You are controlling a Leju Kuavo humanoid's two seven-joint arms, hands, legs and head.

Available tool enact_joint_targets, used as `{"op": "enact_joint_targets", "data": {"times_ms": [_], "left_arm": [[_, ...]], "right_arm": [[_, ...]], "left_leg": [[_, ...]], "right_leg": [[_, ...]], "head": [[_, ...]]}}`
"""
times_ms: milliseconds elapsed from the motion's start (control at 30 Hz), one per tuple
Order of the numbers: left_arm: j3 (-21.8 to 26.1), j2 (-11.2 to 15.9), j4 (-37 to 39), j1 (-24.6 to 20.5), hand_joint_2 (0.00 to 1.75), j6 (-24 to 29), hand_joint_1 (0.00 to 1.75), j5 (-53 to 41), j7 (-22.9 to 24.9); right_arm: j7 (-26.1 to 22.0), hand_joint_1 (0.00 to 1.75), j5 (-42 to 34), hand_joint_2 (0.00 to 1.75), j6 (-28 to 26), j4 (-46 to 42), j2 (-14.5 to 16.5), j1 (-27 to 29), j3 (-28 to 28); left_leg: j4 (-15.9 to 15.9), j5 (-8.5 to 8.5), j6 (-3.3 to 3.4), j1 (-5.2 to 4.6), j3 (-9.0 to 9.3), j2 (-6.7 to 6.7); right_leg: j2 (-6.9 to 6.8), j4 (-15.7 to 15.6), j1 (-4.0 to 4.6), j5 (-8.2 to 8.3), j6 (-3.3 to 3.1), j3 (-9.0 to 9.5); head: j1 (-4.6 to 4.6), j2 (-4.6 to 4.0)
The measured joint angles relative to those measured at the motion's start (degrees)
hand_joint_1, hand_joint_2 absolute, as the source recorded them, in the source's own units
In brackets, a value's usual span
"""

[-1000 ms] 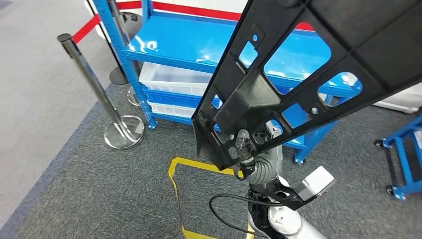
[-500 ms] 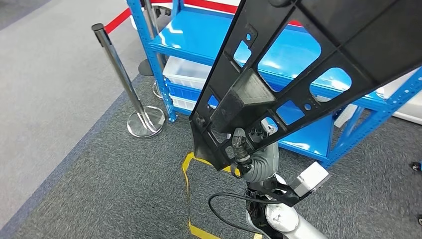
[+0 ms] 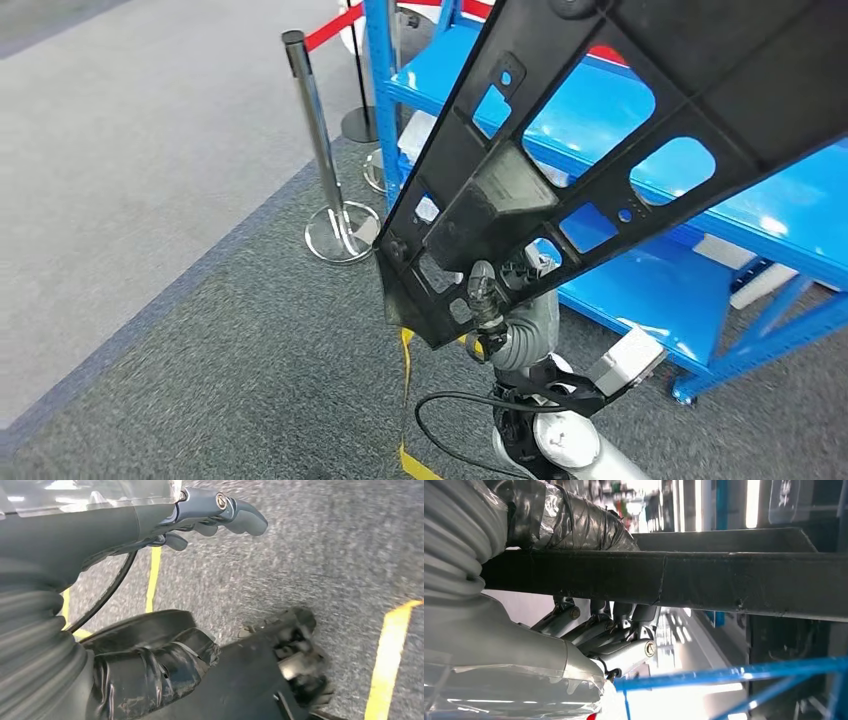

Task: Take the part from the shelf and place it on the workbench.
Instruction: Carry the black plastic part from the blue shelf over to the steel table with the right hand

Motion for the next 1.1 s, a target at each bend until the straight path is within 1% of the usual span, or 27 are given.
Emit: {"op": "enact_joint_targets", "data": {"times_ms": [33,100,167,233,267,300,367,400,433,467,500,533,600,633,667,733,767,800,833,867,900,933,967,1000,1033,1067,1100], "left_arm": [[0.0,0.0,0.0,0.1,1.75,0.0,0.00,0.0,0.0],[0.0,-0.1,0.0,0.0,1.75,0.0,0.00,0.0,0.1],[0.0,-0.1,0.0,0.0,1.75,0.0,0.00,0.0,0.2],[0.0,0.0,0.0,0.2,1.75,-0.1,0.00,0.0,0.4],[0.0,0.0,0.0,0.4,1.75,-0.1,0.00,0.0,0.4],[0.0,0.0,0.0,0.5,1.75,-0.1,0.00,0.0,0.5],[0.0,0.0,0.0,0.4,1.75,-0.2,0.00,0.0,0.6],[0.0,0.0,0.0,0.2,1.75,-0.2,0.00,0.0,0.6],[0.0,0.0,0.0,0.2,1.75,-0.2,0.00,0.0,0.7],[0.0,0.0,0.0,0.2,1.75,-0.2,0.00,0.0,0.8],[0.0,0.0,0.0,0.2,1.75,-0.2,0.00,0.0,0.8],[0.0,0.0,0.0,0.2,1.75,-0.2,0.00,0.0,0.9],[0.0,0.0,0.0,0.2,1.75,-0.2,0.00,0.0,1.0],[0.0,0.0,0.0,0.1,1.75,-0.2,0.00,0.0,1.0],[0.0,0.0,0.0,0.0,1.75,-0.2,0.00,0.0,1.0],[0.0,0.1,0.0,0.1,1.75,-0.2,0.00,0.0,1.2],[0.0,0.1,0.0,0.2,1.75,-0.2,0.00,0.0,1.3],[0.0,0.1,0.0,0.3,1.75,-0.2,0.00,0.0,1.4],[0.0,0.2,0.0,0.3,1.75,-0.2,0.00,-0.1,1.5],[0.0,0.1,0.0,0.3,1.75,-0.3,0.00,-0.1,1.5],[0.0,0.1,0.0,0.1,1.75,-0.3,0.00,-0.2,1.5],[0.0,0.1,0.0,0.1,1.75,-0.3,0.00,-0.2,1.5],[0.0,0.1,0.0,0.0,1.75,-0.3,0.00,-0.2,1.5],[0.0,0.0,0.0,0.1,1.75,-0.3,0.00,-0.2,1.5],[0.0,0.0,0.0,0.1,1.75,-0.3,0.00,-0.2,1.5],[0.0,0.0,0.0,0.2,1.75,-0.3,0.00,-0.2,1.6],[0.0,0.1,0.0,0.2,1.75,-0.3,0.00,-0.2,1.6]], "right_arm": [[-0.1,1.75,-0.2,1.75,0.1,0.0,0.0,0.0,0.0],[-0.4,1.75,-0.4,1.75,0.4,0.1,0.0,0.0,0.0],[-0.6,1.75,-0.6,1.75,0.6,0.1,0.1,0.0,0.0],[-0.6,1.75,-0.8,1.75,0.8,0.1,0.1,0.1,0.0],[-0.7,1.75,-0.9,1.75,0.9,0.1,0.2,0.0,0.0],[-0.7,1.75,-1.0,1.75,0.9,0.1,0.2,0.0,0.0],[-0.7,1.75,-1.1,1.75,1.1,0.1,0.4,0.1,0.0],[-0.7,1.75,-1.1,1.75,1.2,0.1,0.4,0.1,0.0],[-0.7,1.75,-1.1,1.75,1.2,0.1,0.4,0.1,0.0],[-0.7,1.75,-1.1,1.75,1.2,0.1,0.4,0.1,0.0],[-0.7,1.75,-1.1,1.75,1.3,0.1,0.4,0.1,0.0],[-0.7,1.75,-1.1,1.75,1.3,0.1,0.4,0.1,0.0],[-0.7,1.75,-1.1,1.75,1.3,0.1,0.4,0.1,0.0],[-0.7,1.75,-1.1,1.75,1.3,0.1,0.4,0.1,0.0],[-0.7,1.75,-1.1,1.75,1.3,0.1,0.4,0.1,0.0],[-0.7,1.75,-1.1,1.75,1.3,0.1,0.5,0.1,0.0],[-0.7,1.75,-1.1,1.75,1.4,0.1,0.5,0.1,0.0],[-0.7,1.75,-1.1,1.75,1.5,0.1,0.5,0.0,0.0],[-0.7,1.75,-1.1,1.75,1.6,0.1,0.5,0.0,0.0],[-0.7,1.75,-1.1,1.75,1.7,0.1,0.5,0.0,0.0],[-0.7,1.75,-1.2,1.75,1.8,0.2,0.5,0.1,0.0],[-0.7,1.75,-1.2,1.75,1.9,0.2,0.5,0.2,0.0],[-0.7,1.75,-1.2,1.75,1.9,0.2,0.5,0.3,0.0],[-0.7,1.75,-1.3,1.75,1.9,0.3,0.5,0.4,0.0],[-0.7,1.75,-1.3,1.75,1.9,0.3,0.5,0.4,0.0],[-0.7,1.75,-1.3,1.75,1.9,0.3,0.5,0.4,0.0],[-0.7,1.75,-1.3,1.75,2.0,0.3,0.5,0.4,0.0]], "left_leg": [[0.6,-0.33,-0.24,0.12,-0.13,-0.92],[2.4,-1.12,-0.98,0.30,-0.97,-2.60],[3.6,-1.44,-1.61,0.46,-2.13,-3.90],[3.8,-1.31,-1.99,0.69,-2.82,-4.90],[4.2,-1.48,-2.23,0.61,-3.13,-4.32],[5.5,-2.09,-2.54,0.56,-3.84,-2.93],[11.0,-4.59,-3.19,0.52,-6.72,0.96],[14.6,-5.92,-3.42,0.65,-8.65,2.15],[17.3,-6.64,-3.51,0.73,-10.21,2.75],[18.3,-6.43,-3.46,0.76,-10.92,3.02],[17.2,-5.20,-3.25,0.73,-10.47,3.18],[14.0,-3.23,-2.84,0.61,-8.88,3.58],[6.5,-0.48,-1.70,-0.17,-4.94,5.96],[4.1,0.00,-1.18,-0.63,-3.68,6.95],[3.0,-0.11,-0.83,-1.01,-3.17,7.48],[2.1,0.10,-0.37,-1.18,-2.80,6.41],[1.4,0.37,-0.26,-1.01,-2.33,5.78],[0.5,0.68,-0.02,-0.79,-1.75,5.16],[-0.2,0.95,0.20,-0.57,-1.19,4.53],[-0.6,1.07,0.37,-0.43,-0.92,3.88],[-0.6,1.03,0.59,-0.39,-0.83,3.15],[-0.4,0.91,0.67,-0.40,-0.84,2.33],[-0.2,0.75,0.66,-0.39,-0.84,1.44],[0.1,0.53,0.55,-0.32,-0.84,0.52],[0.6,0.23,0.34,-0.21,-0.85,-0.41],[1.3,-0.20,0.00,-0.05,-0.99,-1.31],[2.3,-0.67,-0.41,0.02,-1.37,-2.16]], "right_leg": [[0.38,-3.1,-0.19,2.14,0.18,1.27],[3.04,-8.4,-0.68,4.23,0.39,3.59],[4.85,-9.7,-0.72,3.85,0.07,4.04],[3.75,-9.8,-0.68,3.94,-0.64,4.08],[3.11,-9.9,-0.76,3.99,-0.98,4.26],[2.35,-10.0,-0.87,4.01,-1.26,4.40],[0.75,-10.2,-0.73,3.92,-1.61,4.65],[-0.15,-10.2,-0.60,3.83,-1.70,4.71],[-1.01,-10.2,-0.50,3.72,-1.77,4.77],[-1.86,-10.2,-0.41,3.57,-1.81,4.88],[-2.63,-10.2,-0.32,3.41,-1.81,5.05],[-3.34,-10.2,-0.23,3.23,-1.80,5.32],[-4.60,-10.6,0.02,2.93,-1.70,6.03],[-5.17,-10.9,0.10,2.88,-1.53,6.34],[-5.73,-11.3,0.16,2.89,-1.34,6.60],[-6.73,-12.2,0.32,2.92,-0.79,7.24],[-6.22,-12.3,0.33,2.73,-0.56,7.53],[-4.97,-11.5,0.33,2.06,-0.42,7.39],[-3.31,-9.5,0.31,0.87,-0.39,6.58],[-1.55,-6.3,0.25,-0.64,-0.44,5.03],[-0.56,-2.6,0.29,-2.17,-0.47,3.01],[-0.18,0.6,0.33,-3.11,-0.40,1.09],[-0.06,2.3,0.33,-3.07,-0.26,-0.21],[-0.01,1.9,0.26,-1.86,-0.09,-0.51],[0.16,-0.5,0.11,0.26,0.12,0.19],[1.05,-3.8,-0.17,2.33,0.35,1.51],[2.58,-7.0,-0.48,3.72,0.55,2.75]], "head": [[-0.01,0.00],[0.02,0.01],[0.02,0.01],[0.02,0.00],[-0.09,0.00],[-0.42,0.00],[-1.08,0.00],[-1.32,0.00],[-1.34,0.00],[-1.37,0.00],[-1.39,0.00],[-1.40,0.00],[-1.34,0.00],[-1.32,0.00],[-1.27,0.00],[-1.26,0.00],[-1.11,0.00],[-0.95,0.00],[-0.76,0.00],[-0.53,0.00],[-0.44,0.00],[-0.35,0.00],[-0.30,0.00],[-0.30,0.00],[-0.29,0.00],[-0.28,0.00],[-0.21,0.00]]}}
